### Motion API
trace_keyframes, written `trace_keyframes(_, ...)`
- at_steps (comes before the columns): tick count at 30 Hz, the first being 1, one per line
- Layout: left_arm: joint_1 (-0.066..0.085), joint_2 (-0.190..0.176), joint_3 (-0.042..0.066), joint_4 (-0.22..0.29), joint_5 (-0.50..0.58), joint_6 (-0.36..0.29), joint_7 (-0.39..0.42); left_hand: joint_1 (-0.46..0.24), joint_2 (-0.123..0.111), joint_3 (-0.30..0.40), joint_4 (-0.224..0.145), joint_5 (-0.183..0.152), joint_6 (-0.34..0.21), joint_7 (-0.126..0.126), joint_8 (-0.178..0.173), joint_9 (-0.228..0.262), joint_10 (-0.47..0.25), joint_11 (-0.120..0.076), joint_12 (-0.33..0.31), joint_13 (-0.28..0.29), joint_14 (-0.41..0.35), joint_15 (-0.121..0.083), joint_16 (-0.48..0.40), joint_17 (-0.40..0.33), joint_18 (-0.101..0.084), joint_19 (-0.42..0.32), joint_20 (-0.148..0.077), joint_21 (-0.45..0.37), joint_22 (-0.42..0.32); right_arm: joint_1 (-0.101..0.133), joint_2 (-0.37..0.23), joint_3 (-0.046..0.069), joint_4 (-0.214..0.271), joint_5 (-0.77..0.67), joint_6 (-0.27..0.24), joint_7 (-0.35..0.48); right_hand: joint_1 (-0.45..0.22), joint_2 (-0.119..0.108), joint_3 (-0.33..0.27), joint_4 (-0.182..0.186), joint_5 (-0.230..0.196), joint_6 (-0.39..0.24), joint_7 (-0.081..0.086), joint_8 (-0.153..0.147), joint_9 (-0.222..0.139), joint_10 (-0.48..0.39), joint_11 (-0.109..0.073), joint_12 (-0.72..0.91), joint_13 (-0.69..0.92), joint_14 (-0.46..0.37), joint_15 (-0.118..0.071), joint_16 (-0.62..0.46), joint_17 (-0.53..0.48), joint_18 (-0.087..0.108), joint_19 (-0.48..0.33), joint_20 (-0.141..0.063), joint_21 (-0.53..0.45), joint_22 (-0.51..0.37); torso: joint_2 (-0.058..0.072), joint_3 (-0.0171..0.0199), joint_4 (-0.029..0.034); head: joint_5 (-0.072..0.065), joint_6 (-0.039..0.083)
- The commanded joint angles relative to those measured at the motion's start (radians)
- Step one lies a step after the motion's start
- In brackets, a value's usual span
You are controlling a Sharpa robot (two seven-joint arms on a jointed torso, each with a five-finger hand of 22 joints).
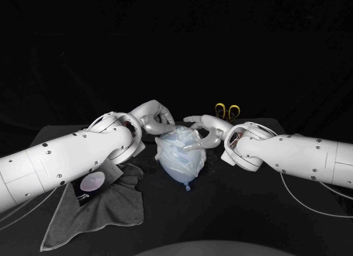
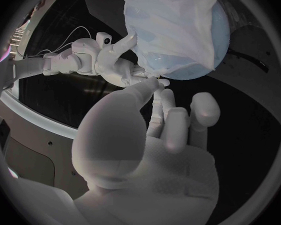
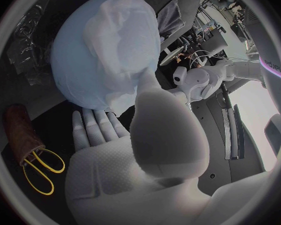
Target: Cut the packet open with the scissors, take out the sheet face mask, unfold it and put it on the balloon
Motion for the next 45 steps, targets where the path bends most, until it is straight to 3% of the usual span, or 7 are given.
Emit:
trace_keyframes(1,0.000,0.002,0.001,0.005,-0.012,0.034,-0.017,-0.001,-0.014,-0.011,0.001,-0.001,0.002,-0.005,0.000,0.002,-0.008,0.000,0.004,0.003,0.006,0.000,0.004,0.006,-0.019,0.004,-0.002,-0.001,-0.002,-0.007,0.001,-0.005,0.000,-0.010,0.029,-0.008,0.007,0.002,0.006,-0.002,-0.005,0.006,0.154,0.006,0.000,0.008,0.000,0.003,0.001,0.006,0.001,0.000,-0.001,0.014,0.009,0.001,0.004,0.001,0.000,-0.0005,0.0001,-0.002,-0.001)
trace_keyframes(15,-0.002,-0.001,0.000,0.005,-0.012,0.056,-0.024,-0.010,-0.043,-0.055,0.014,-0.001,-0.016,-0.003,-0.008,0.010,-0.018,0.000,0.011,0.012,0.015,0.000,0.007,0.052,-0.017,-0.005,-0.003,-0.009,-0.011,-0.008,0.001,-0.005,0.000,-0.010,0.029,-0.007,0.006,0.000,0.005,-0.002,-0.005,0.006,0.154,0.006,0.001,0.007,0.000,0.002,0.001,0.005,0.001,0.000,-0.001,0.014,0.009,0.001,0.004,0.001,0.001,-0.0007,0.0001,-0.003,-0.002)
trace_keyframes(34,-0.011,0.011,-0.004,-0.005,-0.087,0.014,-0.067,-0.006,-0.050,-0.101,0.034,-0.002,-0.061,0.014,-0.027,0.017,-0.027,0.015,0.013,0.017,0.011,0.013,0.009,0.061,-0.015,-0.016,0.004,-0.019,-0.022,-0.008,0.001,-0.005,0.001,-0.010,0.028,-0.007,0.005,-0.002,0.004,-0.002,-0.006,0.006,0.154,0.005,0.000,0.006,0.000,0.000,0.000,0.004,0.001,-0.001,-0.002,0.014,0.009,0.001,0.004,0.001,0.000,-0.0001,0.0000,-0.003,-0.003)
trace_keyframes(40,-0.012,0.010,-0.005,0.006,-0.099,0.041,-0.084,0.027,-0.024,-0.095,0.035,-0.001,-0.049,0.009,-0.024,0.023,-0.020,0.012,0.013,0.017,0.020,0.012,0.011,0.090,-0.019,0.000,0.006,-0.007,-0.004,-0.009,0.002,-0.005,0.000,-0.009,0.028,-0.007,0.005,-0.002,0.004,-0.002,-0.006,0.006,0.154,0.005,0.000,0.006,0.000,0.000,0.000,0.004,0.001,-0.001,-0.002,0.014,0.009,0.001,0.004,0.001,0.000,-0.0002,0.0001,-0.003,-0.004)
trace_keyframes(45,-0.013,0.009,-0.005,0.013,-0.100,0.058,-0.085,0.074,0.029,-0.048,0.032,-0.001,-0.006,0.000,-0.017,0.026,-0.009,0.002,0.000,0.010,0.015,0.003,0.012,0.063,-0.020,0.009,0.003,0.002,0.008,-0.009,0.002,-0.005,0.000,-0.009,0.028,-0.007,0.005,-0.002,0.004,-0.002,-0.005,0.006,0.154,0.005,0.000,0.006,0.000,-0.001,0.000,0.003,0.001,-0.001,-0.002,0.014,0.009,0.001,0.004,0.001,0.000,-0.0003,0.0003,-0.003,-0.005)
